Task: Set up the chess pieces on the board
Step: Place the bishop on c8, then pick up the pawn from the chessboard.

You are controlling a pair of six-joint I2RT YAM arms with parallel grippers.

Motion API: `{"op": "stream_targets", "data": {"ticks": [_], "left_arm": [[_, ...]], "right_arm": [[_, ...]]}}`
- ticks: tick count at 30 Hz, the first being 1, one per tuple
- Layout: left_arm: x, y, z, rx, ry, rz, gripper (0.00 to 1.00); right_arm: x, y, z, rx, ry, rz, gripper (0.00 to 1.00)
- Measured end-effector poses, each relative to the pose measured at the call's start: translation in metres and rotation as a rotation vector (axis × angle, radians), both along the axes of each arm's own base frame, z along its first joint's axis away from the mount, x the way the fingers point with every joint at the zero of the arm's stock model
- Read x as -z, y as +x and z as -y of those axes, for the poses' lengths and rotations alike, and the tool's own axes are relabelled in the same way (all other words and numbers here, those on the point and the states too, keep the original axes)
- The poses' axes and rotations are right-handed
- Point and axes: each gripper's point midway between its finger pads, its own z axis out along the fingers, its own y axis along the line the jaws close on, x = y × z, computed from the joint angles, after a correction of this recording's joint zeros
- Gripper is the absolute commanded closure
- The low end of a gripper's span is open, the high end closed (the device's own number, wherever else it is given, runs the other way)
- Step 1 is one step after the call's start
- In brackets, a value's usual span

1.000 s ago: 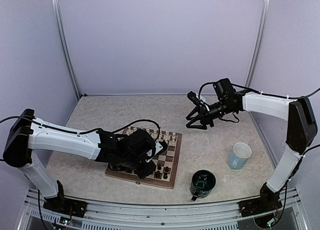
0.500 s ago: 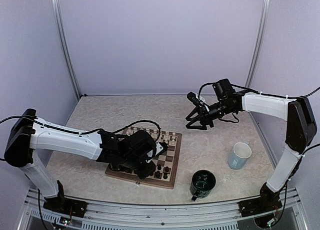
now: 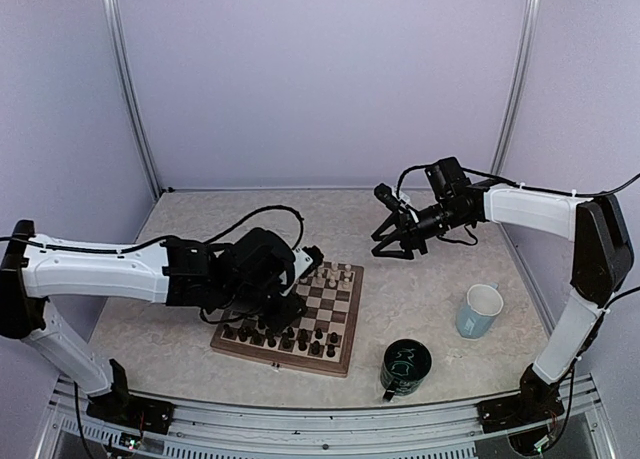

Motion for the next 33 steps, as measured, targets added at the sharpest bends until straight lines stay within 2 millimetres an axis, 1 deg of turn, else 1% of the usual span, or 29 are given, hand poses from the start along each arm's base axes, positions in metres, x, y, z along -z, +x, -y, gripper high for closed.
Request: {"op": "stream_targets", "data": {"ticks": [2,3,5,6,7,8,10,12,15,18,26,30,33], "left_arm": [[-0.021,0.014,-0.013,-0.068,-0.048,0.017,0.60],[-0.028,0.025,-0.023,-0.115,-0.064,0.025,0.59],[-0.034,0.047,-0.046,-0.220,-0.073,0.037,0.59],[-0.032,0.057,-0.059,-0.276,-0.065,0.033,0.59],[-0.023,0.066,-0.077,-0.340,-0.044,0.013,0.59],[-0.020,0.067,-0.080,-0.351,-0.037,0.007,0.59],[-0.004,0.069,-0.097,-0.398,-0.004,-0.037,0.59],[0.012,0.065,-0.109,-0.420,0.023,-0.087,0.60],[0.026,0.058,-0.113,-0.422,0.038,-0.146,0.62],[0.034,0.054,-0.113,-0.419,0.046,-0.180,0.65],[0.061,0.050,-0.112,-0.416,0.103,-0.243,0.68],[0.071,0.050,-0.114,-0.420,0.131,-0.260,0.72],[0.077,0.050,-0.115,-0.422,0.145,-0.267,0.76]], "right_arm": [[0.000,0.000,0.000,0.000,0.000,0.000,0.43],[0.000,0.000,0.000,0.000,0.000,0.000,0.43],[0.000,0.000,0.000,0.000,0.000,0.000,0.43],[0.000,0.000,0.000,0.000,0.000,0.000,0.43],[0.000,0.000,0.000,0.000,0.000,0.000,0.44],[0.000,0.000,0.000,0.000,0.000,0.000,0.43],[0.000,0.000,0.000,0.000,0.000,0.000,0.43],[0.000,0.000,0.000,0.000,0.000,0.000,0.43],[0.000,0.000,0.000,0.000,0.000,0.000,0.43],[0.000,0.000,0.000,0.000,0.000,0.000,0.43],[0.000,0.000,0.000,0.000,0.000,0.000,0.43],[0.002,-0.001,0.000,0.000,-0.003,-0.004,0.43],[0.003,-0.001,0.001,0.000,-0.003,-0.006,0.43]]}}
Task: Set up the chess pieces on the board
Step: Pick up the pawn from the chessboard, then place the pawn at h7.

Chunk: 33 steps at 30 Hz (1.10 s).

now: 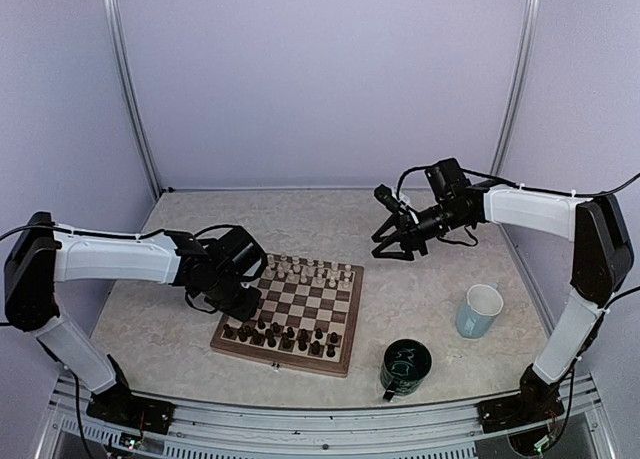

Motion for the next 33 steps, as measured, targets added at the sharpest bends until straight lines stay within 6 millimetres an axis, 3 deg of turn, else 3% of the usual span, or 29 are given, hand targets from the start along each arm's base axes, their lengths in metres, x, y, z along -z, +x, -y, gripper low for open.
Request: {"op": "stream_targets", "data": {"ticks": [9,14,24,33], "left_arm": [[0.008,0.000,0.000,0.002,0.017,-0.011,0.92],[0.007,0.002,-0.001,-0.001,0.023,-0.002,0.96],[-0.009,0.003,-0.009,-0.026,0.008,0.045,0.97],[-0.006,-0.008,-0.022,-0.072,0.016,0.021,0.97]], "right_arm": [[0.000,0.000,0.000,0.000,0.000,-0.001,0.43],[0.001,0.000,0.000,0.000,-0.001,-0.003,0.43],[0.004,0.001,0.000,0.000,-0.004,-0.010,0.43],[0.006,0.001,0.000,0.000,-0.006,-0.014,0.43]]}}
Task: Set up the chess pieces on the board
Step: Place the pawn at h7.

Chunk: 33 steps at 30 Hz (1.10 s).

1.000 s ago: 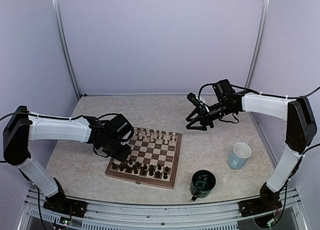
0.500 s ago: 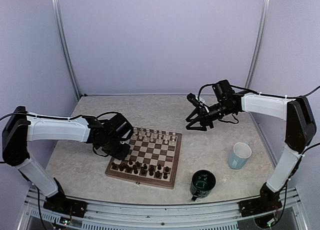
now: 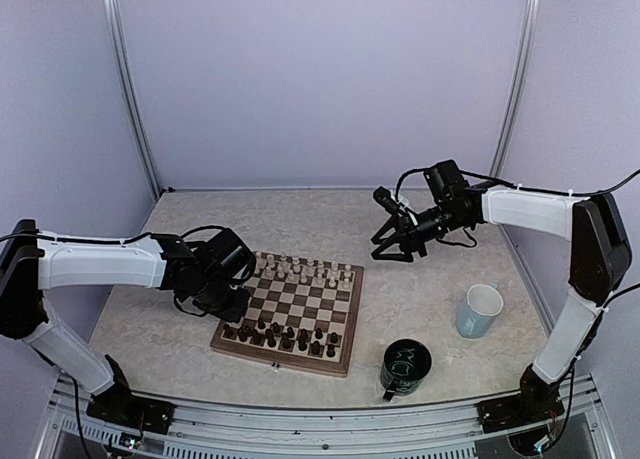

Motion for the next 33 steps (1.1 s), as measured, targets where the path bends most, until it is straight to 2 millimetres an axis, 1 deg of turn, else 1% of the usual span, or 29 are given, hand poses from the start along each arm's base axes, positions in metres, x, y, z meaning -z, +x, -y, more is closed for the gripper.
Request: {"op": "stream_targets", "data": {"ticks": [5,13,20,25,33], "left_arm": [[0.002,-0.001,-0.005,-0.038,-0.006,-0.023,0.97],[0.004,-0.006,-0.004,-0.048,-0.024,-0.058,0.96],[0.015,-0.009,-0.005,-0.057,-0.005,-0.090,0.96],[0.015,-0.008,-0.005,-0.068,-0.007,-0.090,0.92],[0.015,-0.008,-0.006,-0.074,-0.008,-0.092,0.92]], "right_arm": [[0.000,0.000,0.000,0.000,0.000,0.000,0.43],[0.001,-0.001,0.000,0.000,-0.001,-0.003,0.43],[0.001,-0.001,0.000,-0.001,-0.002,-0.003,0.43],[0.002,-0.001,0.000,-0.001,-0.002,-0.002,0.43],[0.002,-0.001,0.000,-0.001,-0.002,-0.002,0.43]]}}
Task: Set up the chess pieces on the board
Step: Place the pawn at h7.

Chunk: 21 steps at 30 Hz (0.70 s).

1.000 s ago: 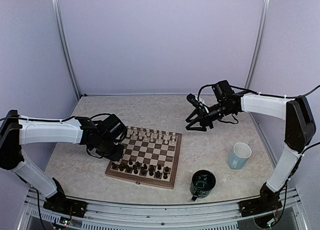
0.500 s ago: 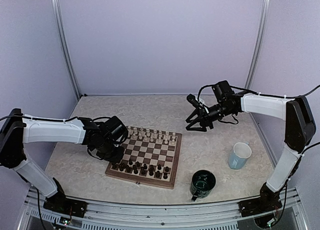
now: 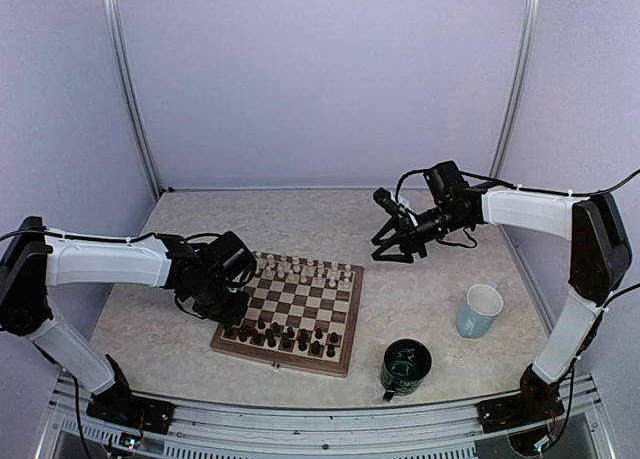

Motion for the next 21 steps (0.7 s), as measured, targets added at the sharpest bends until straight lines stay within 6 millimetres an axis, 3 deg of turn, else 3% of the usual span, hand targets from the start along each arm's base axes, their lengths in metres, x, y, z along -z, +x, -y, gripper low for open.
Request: {"op": "stream_targets", "data": {"ticks": [15,21], "left_arm": [[0.0002,-0.0012,-0.0039,-0.031,0.009,-0.006,0.91],[0.0002,-0.0016,-0.0043,-0.033,0.010,-0.008,0.85]], "right_arm": [[0.0000,0.0000,0.0000,0.000,0.000,0.000,0.43],[0.0000,0.0000,0.0000,0.000,0.000,0.000,0.43]]}}
